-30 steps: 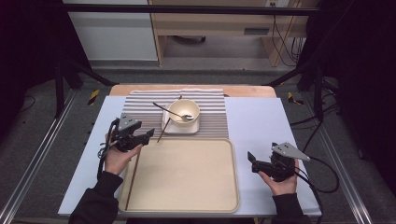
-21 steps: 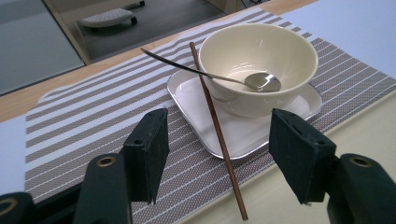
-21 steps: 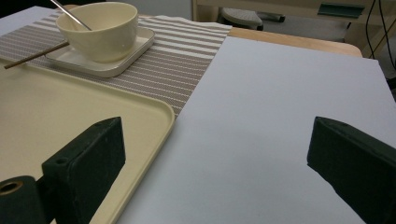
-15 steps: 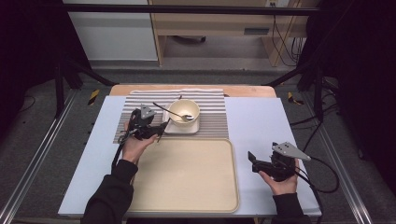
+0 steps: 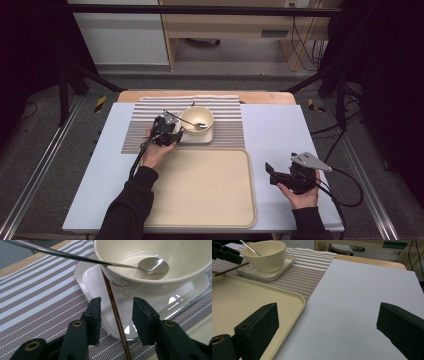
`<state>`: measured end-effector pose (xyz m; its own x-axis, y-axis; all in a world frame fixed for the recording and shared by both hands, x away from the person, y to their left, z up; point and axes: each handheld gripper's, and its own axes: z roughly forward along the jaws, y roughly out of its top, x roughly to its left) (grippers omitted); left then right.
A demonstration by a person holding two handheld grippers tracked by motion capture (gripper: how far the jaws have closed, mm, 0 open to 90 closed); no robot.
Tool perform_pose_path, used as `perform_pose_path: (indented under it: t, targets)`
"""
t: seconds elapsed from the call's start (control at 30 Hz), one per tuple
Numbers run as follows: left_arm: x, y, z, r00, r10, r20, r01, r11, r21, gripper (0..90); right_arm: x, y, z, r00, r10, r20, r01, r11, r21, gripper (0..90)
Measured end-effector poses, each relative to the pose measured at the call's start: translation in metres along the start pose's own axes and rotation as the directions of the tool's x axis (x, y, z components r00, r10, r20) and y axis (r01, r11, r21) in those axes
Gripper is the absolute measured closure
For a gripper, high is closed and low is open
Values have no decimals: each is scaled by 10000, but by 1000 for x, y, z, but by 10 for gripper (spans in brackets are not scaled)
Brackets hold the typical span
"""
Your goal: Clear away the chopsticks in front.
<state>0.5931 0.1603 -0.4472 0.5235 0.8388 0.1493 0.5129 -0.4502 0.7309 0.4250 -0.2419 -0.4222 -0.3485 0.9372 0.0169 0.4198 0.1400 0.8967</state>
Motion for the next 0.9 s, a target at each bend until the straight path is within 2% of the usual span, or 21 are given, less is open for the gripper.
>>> perform_pose_path:
  t: [0.17,0.3,0.4,0.47,0.57,0.7,0.9]
  targets:
    - [1,2,10,9999,-90,-103,91,9999,99,637,0,0,1,10000,-40,19,40,10000,14,45]
    - [1,2,19,9999,-9,-168,15,9994,352,671,0,0,1,10000,-48,13,48,10000,18,46]
    - [2,2,22,9997,-150,-194,157,9992,366,707,0,0,1,10000,-35,15,35,10000,26,46]
    - [1,3,23,9992,-172,-352,185,9991,370,735,-1,0,1,10000,-27,24,27,10000,35,46]
    - [0,3,24,9993,-233,-302,244,9990,366,784,-1,-1,1,10000,-11,51,11,10000,51,47]
    - [1,3,25,9973,-668,-290,678,9971,353,830,-1,-1,1,10000,-51,65,51,10000,25,47]
    - [5,2,24,9940,-1053,-290,1063,9937,360,847,-1,-1,1,10000,-22,62,21,10000,60,48]
